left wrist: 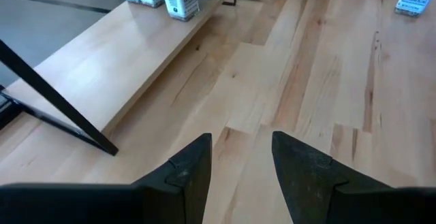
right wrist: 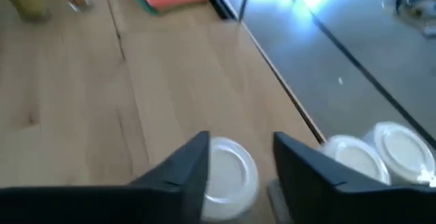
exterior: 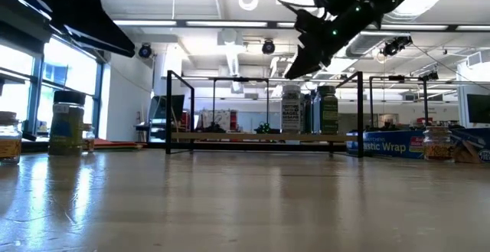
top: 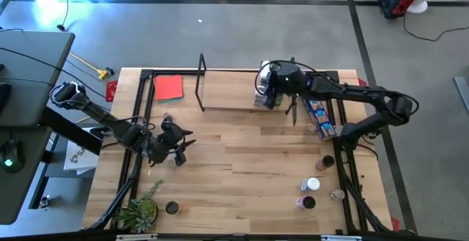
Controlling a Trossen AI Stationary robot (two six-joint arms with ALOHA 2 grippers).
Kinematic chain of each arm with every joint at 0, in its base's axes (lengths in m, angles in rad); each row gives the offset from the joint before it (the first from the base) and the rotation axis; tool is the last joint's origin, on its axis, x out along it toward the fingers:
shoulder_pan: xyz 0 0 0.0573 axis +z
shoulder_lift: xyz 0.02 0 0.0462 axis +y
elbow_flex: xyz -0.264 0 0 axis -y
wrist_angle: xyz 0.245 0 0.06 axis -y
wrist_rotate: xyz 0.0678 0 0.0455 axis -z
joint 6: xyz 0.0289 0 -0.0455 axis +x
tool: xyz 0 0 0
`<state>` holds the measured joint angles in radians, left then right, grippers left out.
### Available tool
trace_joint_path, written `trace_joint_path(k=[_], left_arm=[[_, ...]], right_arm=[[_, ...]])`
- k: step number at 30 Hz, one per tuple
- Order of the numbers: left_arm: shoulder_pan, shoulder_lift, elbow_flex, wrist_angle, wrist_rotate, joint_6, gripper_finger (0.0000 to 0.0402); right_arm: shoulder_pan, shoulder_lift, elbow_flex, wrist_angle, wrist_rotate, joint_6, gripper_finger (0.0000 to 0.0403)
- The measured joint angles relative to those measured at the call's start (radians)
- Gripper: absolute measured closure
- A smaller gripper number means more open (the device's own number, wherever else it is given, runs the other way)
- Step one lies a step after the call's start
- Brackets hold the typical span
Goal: Shelf spices
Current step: Put the left white seasoning bottle on the shelf aligned with other the white seasoning bottles
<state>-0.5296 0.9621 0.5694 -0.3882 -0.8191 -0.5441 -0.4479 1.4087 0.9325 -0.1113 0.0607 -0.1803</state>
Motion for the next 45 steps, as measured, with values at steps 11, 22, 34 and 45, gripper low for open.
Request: trace_joint_path(k=[11,22,34,45], left_arm=[[0.040,0.000,0.000,0.051,0.064,0.051,0.0252],[0.040,0.000,0.000,0.050,0.069,0.051,0.0252],[0.040,0.000,0.000,0.081,0.065,0.056,0.0252],[0.080,0.000,0.000,0.133,0.078,0.120,0.0252]], right_arm=[[-0.023,0.056,0.077,-0.166,-0.005,-0.004,0.0400],[-0.023,0.057,0.076,-0.163,0.121,-0.064,0.0399],[-0.011,0.051,0.142,-0.155,-0.036,-0.060,0.0399],[-0.010,0.091,0.132,-0.229,-0.071,-0.029,0.0399]])
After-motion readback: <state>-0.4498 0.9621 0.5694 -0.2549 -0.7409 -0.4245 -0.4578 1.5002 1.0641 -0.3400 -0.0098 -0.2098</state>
